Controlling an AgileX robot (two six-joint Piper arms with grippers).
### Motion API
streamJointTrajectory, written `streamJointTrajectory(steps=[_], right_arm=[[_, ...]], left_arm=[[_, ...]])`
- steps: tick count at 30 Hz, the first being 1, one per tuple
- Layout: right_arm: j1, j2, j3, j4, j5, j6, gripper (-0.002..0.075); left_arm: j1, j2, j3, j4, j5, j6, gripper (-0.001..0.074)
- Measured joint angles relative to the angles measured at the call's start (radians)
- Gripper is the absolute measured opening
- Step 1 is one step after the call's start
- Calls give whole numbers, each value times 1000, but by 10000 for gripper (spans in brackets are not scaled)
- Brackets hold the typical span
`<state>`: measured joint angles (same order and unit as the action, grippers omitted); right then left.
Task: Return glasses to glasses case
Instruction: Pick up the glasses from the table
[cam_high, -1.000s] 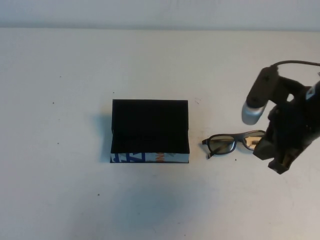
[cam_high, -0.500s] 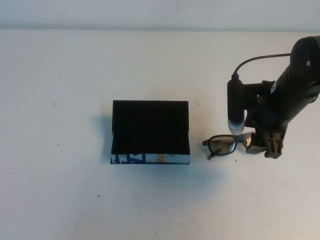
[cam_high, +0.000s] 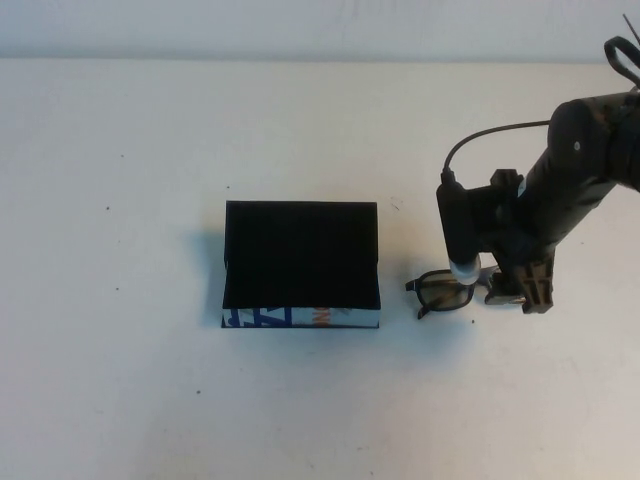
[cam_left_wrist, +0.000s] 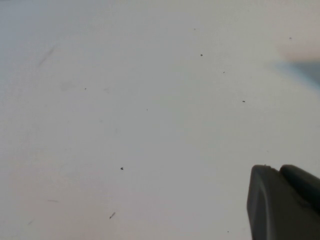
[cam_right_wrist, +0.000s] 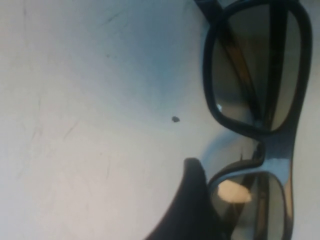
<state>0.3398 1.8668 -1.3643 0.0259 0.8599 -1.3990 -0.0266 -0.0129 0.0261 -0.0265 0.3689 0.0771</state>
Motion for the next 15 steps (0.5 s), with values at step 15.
streamJointTrajectory(steps=[15], right_arm=[[0, 110, -71, -2, 6, -2, 487]], left_arm=[[0, 0, 0, 0, 0, 0, -1]])
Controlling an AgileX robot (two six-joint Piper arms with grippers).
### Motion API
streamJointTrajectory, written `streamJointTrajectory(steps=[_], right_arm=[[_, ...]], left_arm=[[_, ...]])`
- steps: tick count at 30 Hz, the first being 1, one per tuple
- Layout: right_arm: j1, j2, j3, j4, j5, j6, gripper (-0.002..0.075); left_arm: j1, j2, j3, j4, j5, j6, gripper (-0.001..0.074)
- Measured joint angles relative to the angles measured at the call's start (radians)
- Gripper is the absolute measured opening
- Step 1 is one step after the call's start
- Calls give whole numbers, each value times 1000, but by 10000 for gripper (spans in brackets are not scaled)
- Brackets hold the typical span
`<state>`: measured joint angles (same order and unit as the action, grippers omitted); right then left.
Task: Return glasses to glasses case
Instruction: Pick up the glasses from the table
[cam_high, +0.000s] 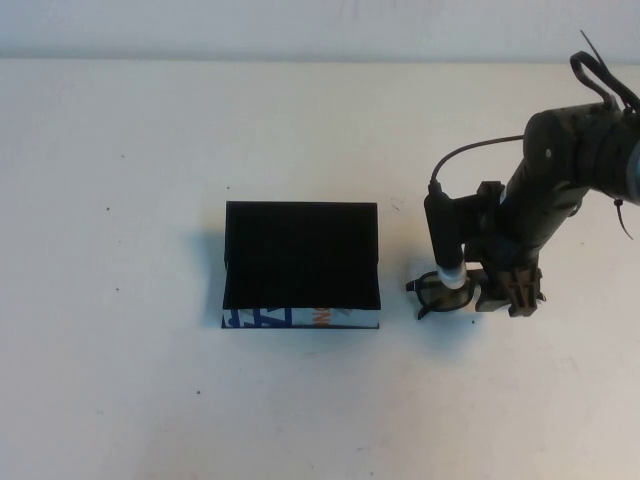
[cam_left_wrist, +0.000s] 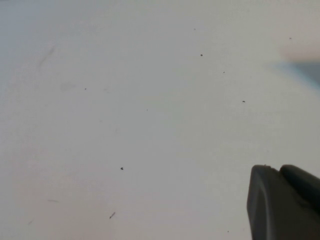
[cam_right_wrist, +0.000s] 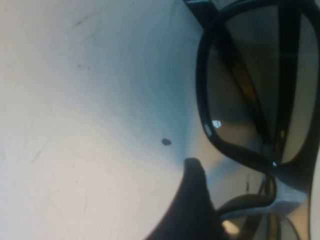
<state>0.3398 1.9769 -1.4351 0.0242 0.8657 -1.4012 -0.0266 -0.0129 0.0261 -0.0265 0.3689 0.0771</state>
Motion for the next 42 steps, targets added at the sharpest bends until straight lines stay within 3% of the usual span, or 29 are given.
streamJointTrajectory(steps=[16, 42], right_arm=[[0, 37, -2, 0, -27, -2, 466], [0, 6, -5, -37, 86, -2, 77]], left_arm=[[0, 0, 0, 0, 0, 0, -1], [0, 0, 0, 0, 0, 0, -1]])
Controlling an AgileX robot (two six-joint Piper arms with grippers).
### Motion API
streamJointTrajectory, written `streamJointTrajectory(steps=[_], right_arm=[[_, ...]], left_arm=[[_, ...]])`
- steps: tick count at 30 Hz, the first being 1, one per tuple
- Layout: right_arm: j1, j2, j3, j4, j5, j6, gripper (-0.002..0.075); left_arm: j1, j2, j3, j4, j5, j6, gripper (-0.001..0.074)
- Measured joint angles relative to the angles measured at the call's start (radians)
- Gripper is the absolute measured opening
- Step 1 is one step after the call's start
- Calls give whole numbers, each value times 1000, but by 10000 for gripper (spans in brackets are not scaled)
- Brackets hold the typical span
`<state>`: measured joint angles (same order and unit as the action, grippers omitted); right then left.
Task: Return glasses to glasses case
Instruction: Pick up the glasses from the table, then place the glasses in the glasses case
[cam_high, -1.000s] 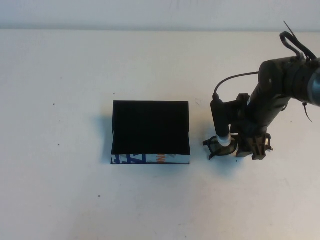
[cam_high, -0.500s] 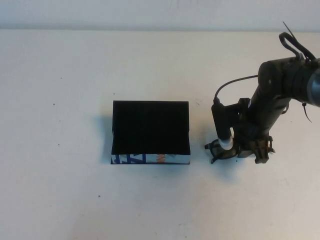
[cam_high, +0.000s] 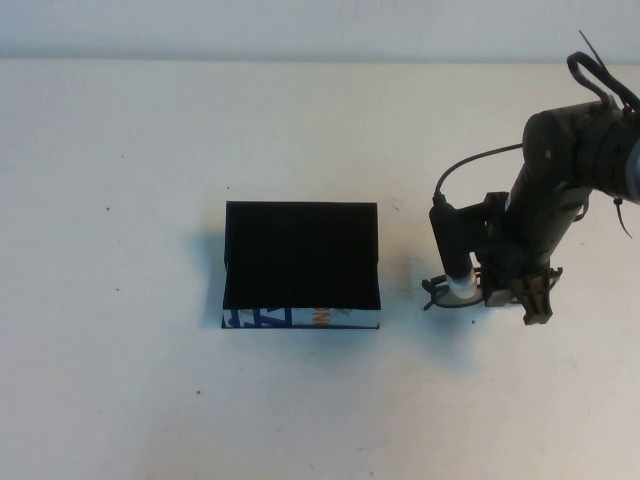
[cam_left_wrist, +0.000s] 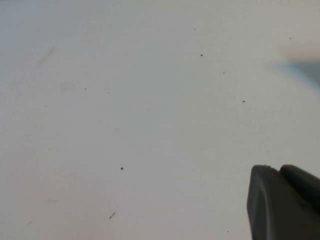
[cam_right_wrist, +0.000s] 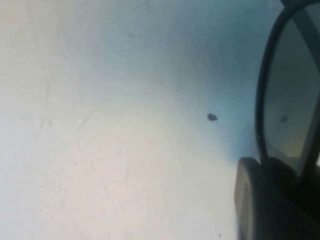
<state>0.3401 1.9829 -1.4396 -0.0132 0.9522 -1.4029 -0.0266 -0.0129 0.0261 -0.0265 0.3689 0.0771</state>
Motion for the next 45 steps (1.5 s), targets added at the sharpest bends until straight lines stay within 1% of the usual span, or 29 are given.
streamJointTrajectory(steps=[8, 11, 14, 19, 22, 25, 27, 30, 36, 39, 45], right_arm=[[0, -29, 0, -13, 19, 0, 76], [4, -45, 0, -15, 52, 3, 76], [18, -77, 0, -14, 96, 53, 76], [81, -161, 0, 13, 146, 155, 76], [147, -195, -21, 23, 190, 187, 76], [217, -193, -88, 32, 240, 234, 76], [267, -168, -159, 55, 262, 266, 76], [316, -99, -277, 85, 270, 308, 76], [366, 97, -494, 90, 272, 332, 76], [370, 165, -545, 79, 272, 334, 76], [370, 219, -557, 72, 272, 327, 75]], left_arm=[[0, 0, 0, 0, 0, 0, -1], [0, 0, 0, 0, 0, 0, -1], [0, 0, 0, 0, 0, 0, -1], [0, 0, 0, 0, 0, 0, -1], [0, 0, 0, 0, 0, 0, -1], [0, 0, 0, 0, 0, 0, -1], [0, 0, 0, 0, 0, 0, -1], [0, 0, 0, 0, 0, 0, -1], [0, 0, 0, 0, 0, 0, -1], [0, 0, 0, 0, 0, 0, -1], [0, 0, 0, 0, 0, 0, -1]])
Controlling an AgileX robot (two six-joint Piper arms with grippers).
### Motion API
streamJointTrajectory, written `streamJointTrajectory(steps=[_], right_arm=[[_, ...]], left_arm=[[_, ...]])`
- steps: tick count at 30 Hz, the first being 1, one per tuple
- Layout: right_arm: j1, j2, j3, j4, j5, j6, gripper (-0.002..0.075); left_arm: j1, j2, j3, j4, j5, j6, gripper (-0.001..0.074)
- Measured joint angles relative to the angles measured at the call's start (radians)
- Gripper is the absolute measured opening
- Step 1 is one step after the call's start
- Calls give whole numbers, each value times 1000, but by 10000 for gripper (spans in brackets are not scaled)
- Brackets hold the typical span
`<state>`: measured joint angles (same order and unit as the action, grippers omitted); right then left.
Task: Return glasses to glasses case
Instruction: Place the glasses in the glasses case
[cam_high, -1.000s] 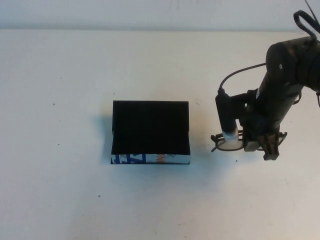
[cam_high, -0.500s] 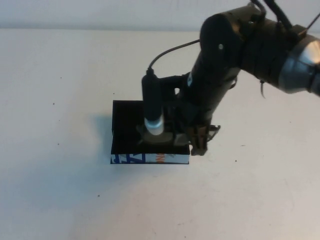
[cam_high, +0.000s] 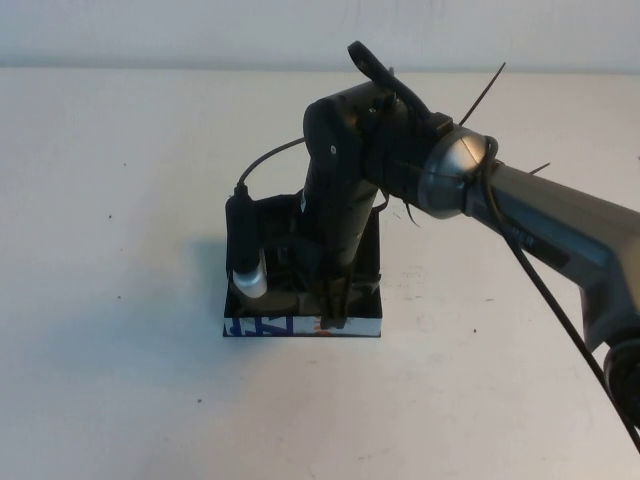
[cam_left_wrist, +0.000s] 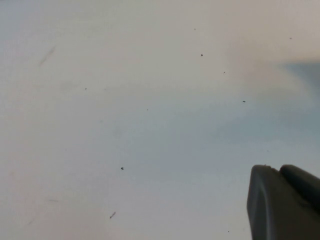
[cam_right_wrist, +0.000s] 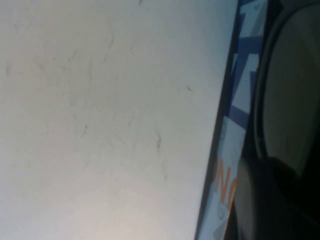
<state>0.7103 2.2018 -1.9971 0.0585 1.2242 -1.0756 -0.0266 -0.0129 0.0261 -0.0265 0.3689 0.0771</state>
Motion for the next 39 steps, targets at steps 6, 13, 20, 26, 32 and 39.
streamJointTrajectory(steps=[6, 13, 20, 26, 32, 39], right_arm=[[0, 4, -7, 0, 0, -50, 75], [0, 45, -23, 3, 2, -53, 75], [-4, 56, -42, 9, 11, -4, 75], [-6, 66, -64, 21, 14, 18, 75], [-6, 77, -129, 25, 10, 58, 75], [-20, 77, -130, 7, 10, 106, 75]], left_arm=[[0, 0, 0, 0, 0, 0, -1], [0, 0, 0, 0, 0, 0, -1], [0, 0, 0, 0, 0, 0, -1], [0, 0, 0, 0, 0, -1, -1], [0, 0, 0, 0, 0, -1, -1], [0, 0, 0, 0, 0, -1, -1]])
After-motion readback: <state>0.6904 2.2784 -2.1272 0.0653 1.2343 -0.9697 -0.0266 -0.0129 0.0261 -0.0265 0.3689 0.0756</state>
